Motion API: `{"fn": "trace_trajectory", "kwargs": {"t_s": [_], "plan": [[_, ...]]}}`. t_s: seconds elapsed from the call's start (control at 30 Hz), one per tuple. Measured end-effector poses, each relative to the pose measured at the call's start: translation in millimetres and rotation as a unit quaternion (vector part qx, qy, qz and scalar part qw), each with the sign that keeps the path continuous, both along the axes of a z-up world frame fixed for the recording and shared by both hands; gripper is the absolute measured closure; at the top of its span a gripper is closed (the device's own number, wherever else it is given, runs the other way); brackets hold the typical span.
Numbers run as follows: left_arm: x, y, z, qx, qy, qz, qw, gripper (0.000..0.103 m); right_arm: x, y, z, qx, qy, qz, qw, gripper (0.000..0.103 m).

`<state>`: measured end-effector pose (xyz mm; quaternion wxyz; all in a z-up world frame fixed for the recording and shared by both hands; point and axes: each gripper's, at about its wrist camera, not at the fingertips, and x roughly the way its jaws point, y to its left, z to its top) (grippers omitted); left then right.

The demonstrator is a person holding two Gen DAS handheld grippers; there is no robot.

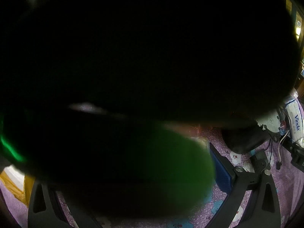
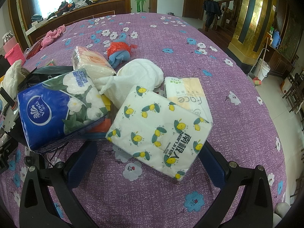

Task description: Organize soft objects

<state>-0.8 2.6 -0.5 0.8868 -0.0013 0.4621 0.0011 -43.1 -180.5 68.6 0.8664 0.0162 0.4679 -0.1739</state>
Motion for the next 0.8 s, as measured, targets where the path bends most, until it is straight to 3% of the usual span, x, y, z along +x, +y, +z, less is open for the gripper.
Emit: {"fn": "trace_trajectory", "kwargs": {"t_s": [0.8], "plan": [[0.7, 3.1, -0.6, -0.001, 0.001, 0.0, 1.0, 0.001, 0.1, 0.2, 0.0, 0.0, 0.0, 0.0, 1.0, 0.0]]}}
